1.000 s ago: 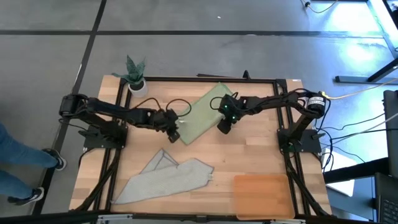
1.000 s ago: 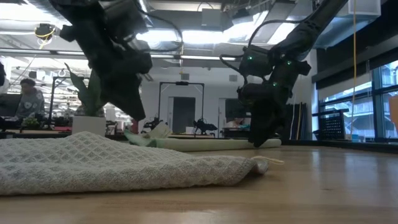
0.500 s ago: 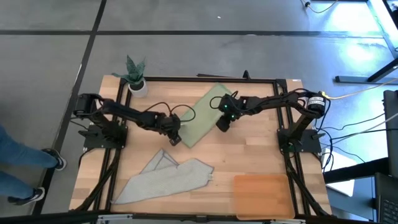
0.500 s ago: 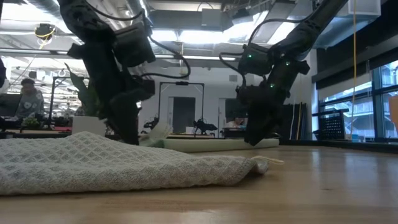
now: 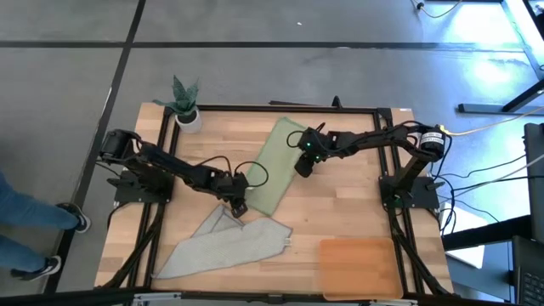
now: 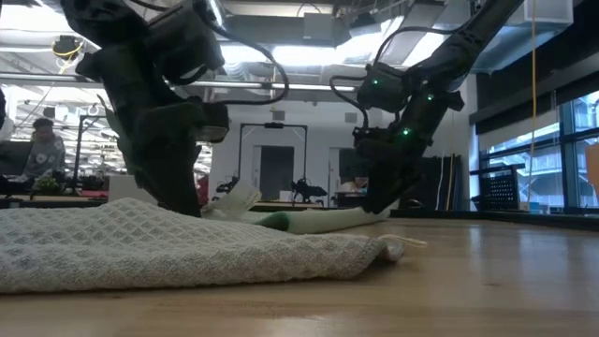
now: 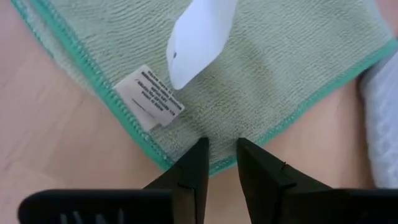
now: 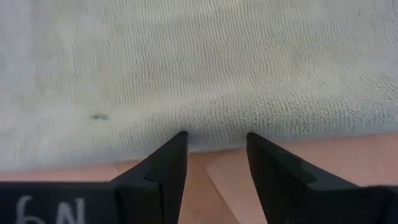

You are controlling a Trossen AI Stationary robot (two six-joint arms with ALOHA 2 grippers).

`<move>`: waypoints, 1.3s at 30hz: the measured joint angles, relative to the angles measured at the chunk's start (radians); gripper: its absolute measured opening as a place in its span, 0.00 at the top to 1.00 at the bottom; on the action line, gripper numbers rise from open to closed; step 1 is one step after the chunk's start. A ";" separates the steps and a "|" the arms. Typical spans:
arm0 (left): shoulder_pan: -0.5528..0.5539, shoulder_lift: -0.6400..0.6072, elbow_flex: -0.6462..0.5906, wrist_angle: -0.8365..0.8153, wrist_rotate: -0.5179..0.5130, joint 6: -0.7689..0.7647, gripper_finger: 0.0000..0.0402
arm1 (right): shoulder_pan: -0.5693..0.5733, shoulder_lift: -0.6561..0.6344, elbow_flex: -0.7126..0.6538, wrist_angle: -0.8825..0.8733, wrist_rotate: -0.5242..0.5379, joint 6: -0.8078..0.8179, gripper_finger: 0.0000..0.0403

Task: Roll microfiber towels into tight, uniform cylinder then place into a basket
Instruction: Roll the green microfiber towel

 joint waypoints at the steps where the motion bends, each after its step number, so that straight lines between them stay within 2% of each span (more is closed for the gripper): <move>1: -0.001 0.000 -0.001 0.012 -0.005 -0.004 0.80 | 0.000 0.000 0.000 0.006 0.000 -0.002 0.58; 8: 0.000 -0.011 -0.001 0.076 -0.040 -0.012 0.80 | 0.001 -0.005 0.026 -0.004 -0.001 -0.010 0.58; 11: 0.001 -0.060 0.001 0.083 -0.070 0.042 0.80 | 0.022 -0.043 0.047 -0.004 -0.024 -0.087 0.58; 14: 0.002 -0.119 -0.001 0.056 -0.076 0.085 0.80 | 0.057 -0.090 0.060 -0.005 -0.070 -0.159 0.58; 18: -0.004 -0.206 0.000 -0.036 -0.076 0.168 0.80 | 0.109 -0.152 0.061 -0.004 -0.181 -0.303 0.58; 23: -0.024 -0.295 0.001 -0.185 -0.070 0.281 0.80 | 0.202 -0.183 0.061 0.019 -0.267 -0.369 0.58; 29: -0.054 -0.366 0.001 -0.320 -0.068 0.309 0.80 | 0.283 -0.172 0.060 0.053 -0.249 -0.242 0.58; 34: -0.077 -0.377 0.001 -0.338 -0.075 0.379 0.80 | 0.306 -0.172 0.060 0.136 -0.248 -0.152 0.58; 39: -0.081 -0.377 0.001 -0.337 -0.077 0.356 0.80 | 0.329 -0.166 0.060 0.170 -0.204 -0.060 0.58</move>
